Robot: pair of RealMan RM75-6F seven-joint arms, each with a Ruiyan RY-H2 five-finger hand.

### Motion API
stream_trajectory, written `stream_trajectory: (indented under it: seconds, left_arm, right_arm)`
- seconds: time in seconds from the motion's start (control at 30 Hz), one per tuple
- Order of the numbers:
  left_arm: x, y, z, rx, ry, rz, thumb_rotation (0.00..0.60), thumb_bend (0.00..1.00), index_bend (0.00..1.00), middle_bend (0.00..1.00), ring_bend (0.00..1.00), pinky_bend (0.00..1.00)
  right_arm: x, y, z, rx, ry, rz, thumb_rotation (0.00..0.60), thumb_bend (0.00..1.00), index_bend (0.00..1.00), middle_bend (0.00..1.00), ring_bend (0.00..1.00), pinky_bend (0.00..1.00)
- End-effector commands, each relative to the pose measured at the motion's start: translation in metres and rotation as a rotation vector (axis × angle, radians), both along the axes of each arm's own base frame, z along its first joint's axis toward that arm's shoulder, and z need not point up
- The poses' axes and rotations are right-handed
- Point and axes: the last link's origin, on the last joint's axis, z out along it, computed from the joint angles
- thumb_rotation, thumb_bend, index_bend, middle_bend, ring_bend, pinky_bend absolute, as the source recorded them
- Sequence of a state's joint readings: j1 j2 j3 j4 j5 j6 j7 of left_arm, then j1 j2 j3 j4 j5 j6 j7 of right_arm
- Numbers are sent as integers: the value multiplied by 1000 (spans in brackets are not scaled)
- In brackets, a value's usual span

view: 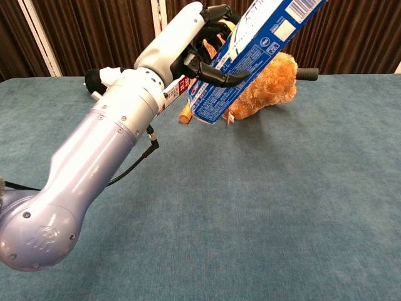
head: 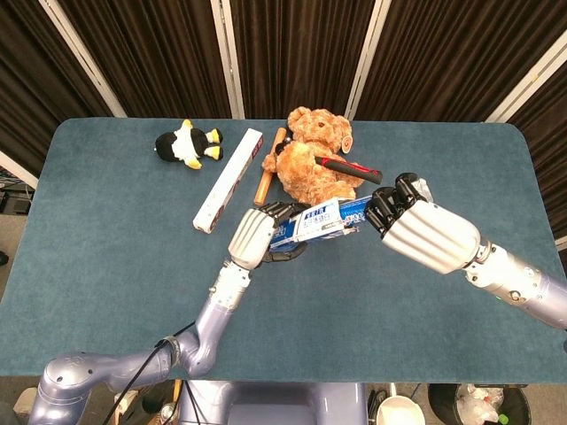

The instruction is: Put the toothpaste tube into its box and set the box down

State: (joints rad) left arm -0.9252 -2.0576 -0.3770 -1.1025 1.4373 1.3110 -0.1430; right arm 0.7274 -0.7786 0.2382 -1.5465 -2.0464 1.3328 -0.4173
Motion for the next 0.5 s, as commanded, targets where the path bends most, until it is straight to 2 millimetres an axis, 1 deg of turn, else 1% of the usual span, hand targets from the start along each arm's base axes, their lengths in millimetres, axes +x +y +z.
stream_trajectory:
  seconds: [0.03, 0.5]
  left_arm:
    - [5, 0, -2, -3, -2, -8, 600, 367, 307, 452, 411, 499]
    - [29, 0, -10, -14, -46, -14, 600, 367, 306, 451, 411, 499]
  right_arm:
    - [1, 0, -1, 2, -3, 2, 600, 392, 662, 732, 688, 522]
    - [1, 1, 0, 3, -24, 7, 600, 393, 662, 732, 688, 522]
